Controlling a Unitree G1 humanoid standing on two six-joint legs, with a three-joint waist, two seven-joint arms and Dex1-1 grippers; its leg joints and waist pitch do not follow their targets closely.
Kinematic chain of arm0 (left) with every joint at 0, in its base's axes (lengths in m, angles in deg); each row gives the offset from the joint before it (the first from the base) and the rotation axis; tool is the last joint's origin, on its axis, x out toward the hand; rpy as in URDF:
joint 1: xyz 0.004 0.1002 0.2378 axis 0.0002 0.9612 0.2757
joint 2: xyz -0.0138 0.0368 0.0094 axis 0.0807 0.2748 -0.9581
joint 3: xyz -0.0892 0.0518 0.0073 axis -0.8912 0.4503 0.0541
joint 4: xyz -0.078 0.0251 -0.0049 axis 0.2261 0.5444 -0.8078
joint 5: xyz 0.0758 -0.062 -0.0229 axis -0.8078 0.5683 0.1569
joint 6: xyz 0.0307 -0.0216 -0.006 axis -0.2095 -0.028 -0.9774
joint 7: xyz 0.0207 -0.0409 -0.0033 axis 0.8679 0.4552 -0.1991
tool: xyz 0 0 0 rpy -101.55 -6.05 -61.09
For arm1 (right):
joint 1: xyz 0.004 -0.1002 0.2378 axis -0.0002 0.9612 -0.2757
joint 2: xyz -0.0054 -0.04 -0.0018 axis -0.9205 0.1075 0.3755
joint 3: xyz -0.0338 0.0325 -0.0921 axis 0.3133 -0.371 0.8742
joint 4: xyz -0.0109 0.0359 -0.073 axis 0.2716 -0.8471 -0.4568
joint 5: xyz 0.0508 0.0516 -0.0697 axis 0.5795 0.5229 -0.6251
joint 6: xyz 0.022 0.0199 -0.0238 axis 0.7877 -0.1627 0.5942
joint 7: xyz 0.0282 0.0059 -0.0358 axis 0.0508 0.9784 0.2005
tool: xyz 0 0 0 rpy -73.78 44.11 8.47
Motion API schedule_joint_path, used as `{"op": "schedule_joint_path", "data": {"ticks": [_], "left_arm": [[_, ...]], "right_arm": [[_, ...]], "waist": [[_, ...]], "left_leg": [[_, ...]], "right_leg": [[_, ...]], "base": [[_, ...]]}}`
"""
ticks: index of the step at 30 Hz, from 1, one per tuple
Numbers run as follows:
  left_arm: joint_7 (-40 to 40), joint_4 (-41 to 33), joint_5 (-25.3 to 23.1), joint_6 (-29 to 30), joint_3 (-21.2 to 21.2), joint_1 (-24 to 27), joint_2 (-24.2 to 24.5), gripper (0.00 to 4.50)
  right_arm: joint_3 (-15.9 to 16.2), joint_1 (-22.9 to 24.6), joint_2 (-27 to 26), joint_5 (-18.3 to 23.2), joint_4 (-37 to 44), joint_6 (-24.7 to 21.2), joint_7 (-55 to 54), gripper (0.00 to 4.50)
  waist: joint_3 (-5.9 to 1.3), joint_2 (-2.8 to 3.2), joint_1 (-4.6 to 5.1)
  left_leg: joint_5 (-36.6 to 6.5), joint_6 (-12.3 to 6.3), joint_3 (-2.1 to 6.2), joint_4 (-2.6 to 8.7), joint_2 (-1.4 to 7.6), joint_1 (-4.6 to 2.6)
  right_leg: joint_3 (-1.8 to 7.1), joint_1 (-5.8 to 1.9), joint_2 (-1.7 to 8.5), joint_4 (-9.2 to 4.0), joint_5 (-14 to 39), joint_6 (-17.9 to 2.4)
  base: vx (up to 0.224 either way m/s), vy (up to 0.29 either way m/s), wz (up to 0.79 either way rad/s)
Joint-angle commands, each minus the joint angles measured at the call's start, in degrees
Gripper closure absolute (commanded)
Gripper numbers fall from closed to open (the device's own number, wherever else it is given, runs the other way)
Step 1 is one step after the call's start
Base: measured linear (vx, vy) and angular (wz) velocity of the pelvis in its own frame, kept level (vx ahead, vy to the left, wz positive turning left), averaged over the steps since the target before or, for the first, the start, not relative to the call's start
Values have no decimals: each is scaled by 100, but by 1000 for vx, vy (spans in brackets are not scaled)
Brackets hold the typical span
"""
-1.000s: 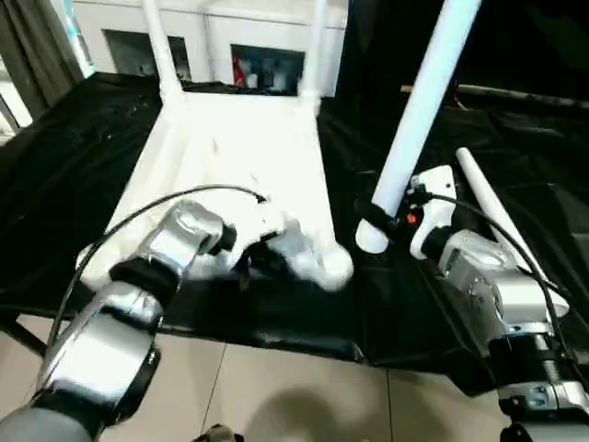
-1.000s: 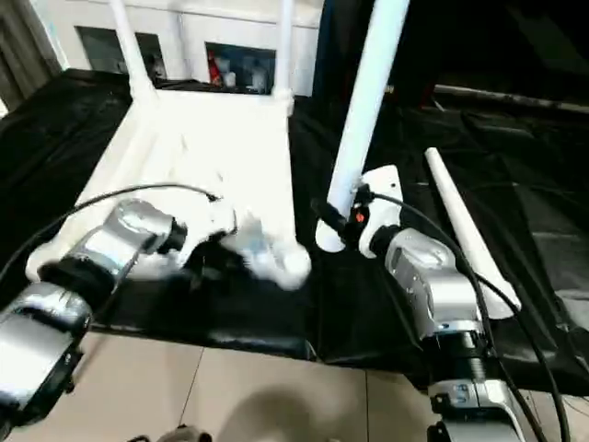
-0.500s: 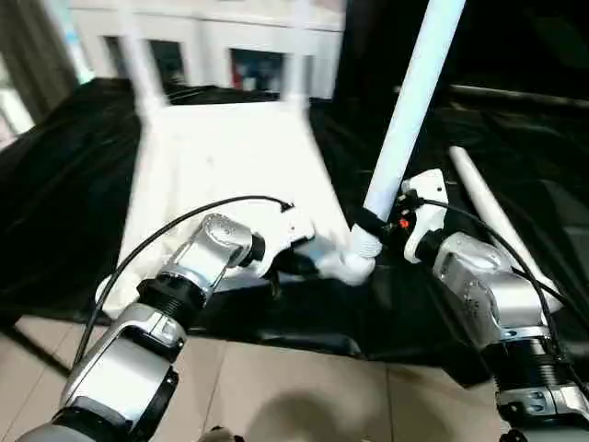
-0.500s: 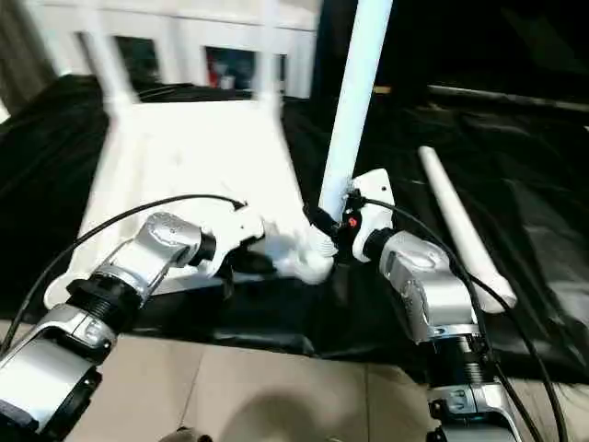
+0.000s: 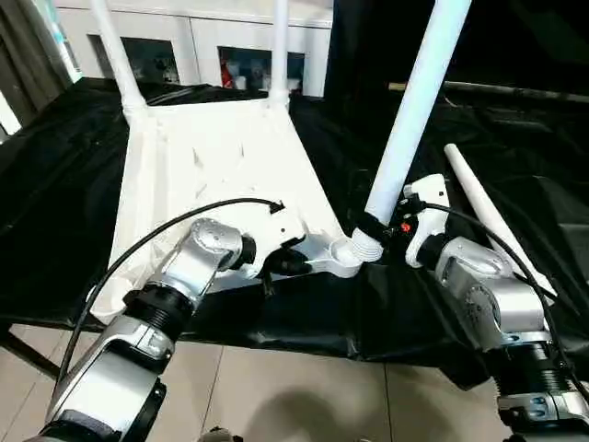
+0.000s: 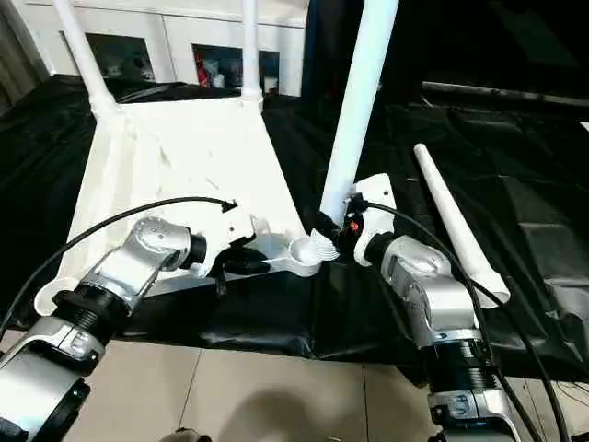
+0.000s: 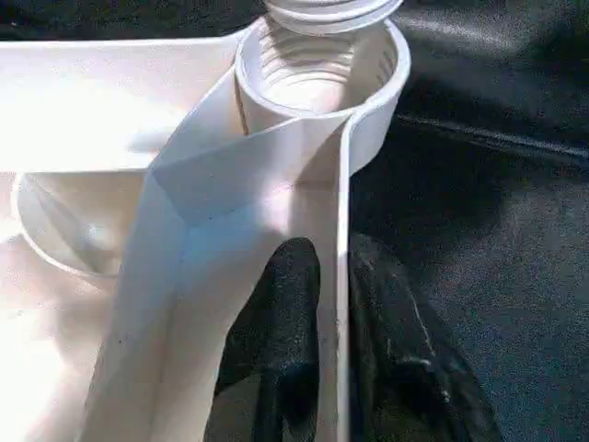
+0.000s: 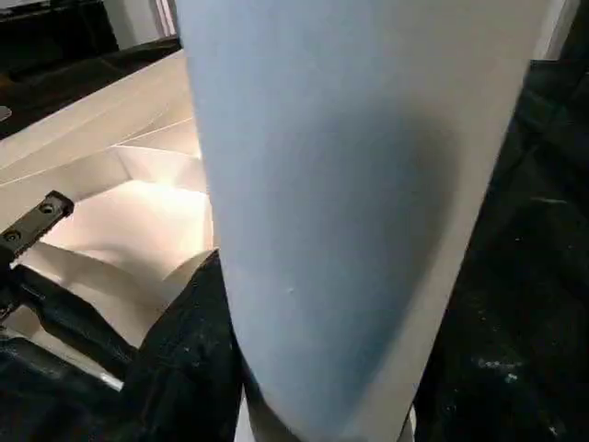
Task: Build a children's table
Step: Pick table leg, then insert table leg to table base
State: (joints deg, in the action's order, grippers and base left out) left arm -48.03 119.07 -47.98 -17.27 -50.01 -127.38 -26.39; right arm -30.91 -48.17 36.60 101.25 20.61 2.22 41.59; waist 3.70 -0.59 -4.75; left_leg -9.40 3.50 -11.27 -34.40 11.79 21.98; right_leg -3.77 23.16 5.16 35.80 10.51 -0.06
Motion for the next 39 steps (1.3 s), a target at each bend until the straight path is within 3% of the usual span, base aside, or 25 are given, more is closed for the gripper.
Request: {"op": "schedule_joint_path", "data": {"ticks": [1,6,11,12,17,19,24,28,30,32,39], "left_arm": [[136,83,-14,-36,-177,-130,88,381],[-2,193,-30,-57,-138,-166,173,381],[-74,250,-25,-65,-137,-162,211,381],[-127,238,-8,-38,-147,-144,225,410],[-154,205,64,-20,-178,-112,215,436],[-125,230,105,23,-211,-136,168,397],[15,317,124,4,-290,-209,101,369],[101,381,112,-31,-355,-255,94,345],[-20,354,113,41,-341,-235,120,374],[-68,304,125,109,-329,-205,136,375],[-213,219,187,212,-276,-142,155,438]], "right_arm": [[-12,-22,28,27,172,-85,26,259],[7,-12,36,36,194,-103,38,259],[16,9,43,37,211,-118,55,259],[24,14,44,34,206,-117,63,259],[37,20,53,24,189,-113,79,259],[43,20,60,17,185,-112,86,259],[56,10,78,-10,164,-105,110,259],[57,-11,85,-23,150,-112,122,259],[66,-15,90,-31,149,-114,130,259],[76,-18,91,-38,141,-112,139,259],[118,-60,78,-19,130,-145,200,259]], "waist": [[-430,20,-16],[-421,28,-11],[-429,41,-20],[-430,39,-19],[-436,30,-23],[-439,31,-17],[-441,23,-18],[-428,14,-30],[-421,0,-28],[-418,12,-29],[-427,5,-17]], "left_leg": [[-1461,62,92,425,124,-127],[-1608,124,103,443,125,-139],[-1557,132,101,442,128,-138],[-1542,131,101,442,130,-136],[-1449,104,99,439,127,-120],[-1402,90,99,439,129,-119],[-1359,54,87,431,127,-126],[-1474,76,91,440,128,-134],[-1513,86,90,443,127,-133],[-1507,93,94,448,130,-130],[-1423,82,100,452,133,-112]], "right_leg": [[241,-272,309,-484,1269,-1195],[239,-252,307,-515,1560,-1082],[245,-249,306,-501,1412,-1115],[245,-250,303,-494,1354,-1134],[244,-269,307,-473,1201,-1186],[243,-273,308,-466,1126,-1202],[244,-271,301,-459,1025,-1253],[245,-267,313,-492,1290,-1185],[244,-259,315,-511,1435,-1131],[246,-253,318,-514,1487,-1108],[245,-268,318,-489,1339,-1130]], "base": [[0,0,0],[0,0,0],[0,0,0],[0,0,0],[0,0,0],[0,0,0],[0,0,0],[0,0,0],[0,0,0],[0,0,0],[0,0,0]]}}
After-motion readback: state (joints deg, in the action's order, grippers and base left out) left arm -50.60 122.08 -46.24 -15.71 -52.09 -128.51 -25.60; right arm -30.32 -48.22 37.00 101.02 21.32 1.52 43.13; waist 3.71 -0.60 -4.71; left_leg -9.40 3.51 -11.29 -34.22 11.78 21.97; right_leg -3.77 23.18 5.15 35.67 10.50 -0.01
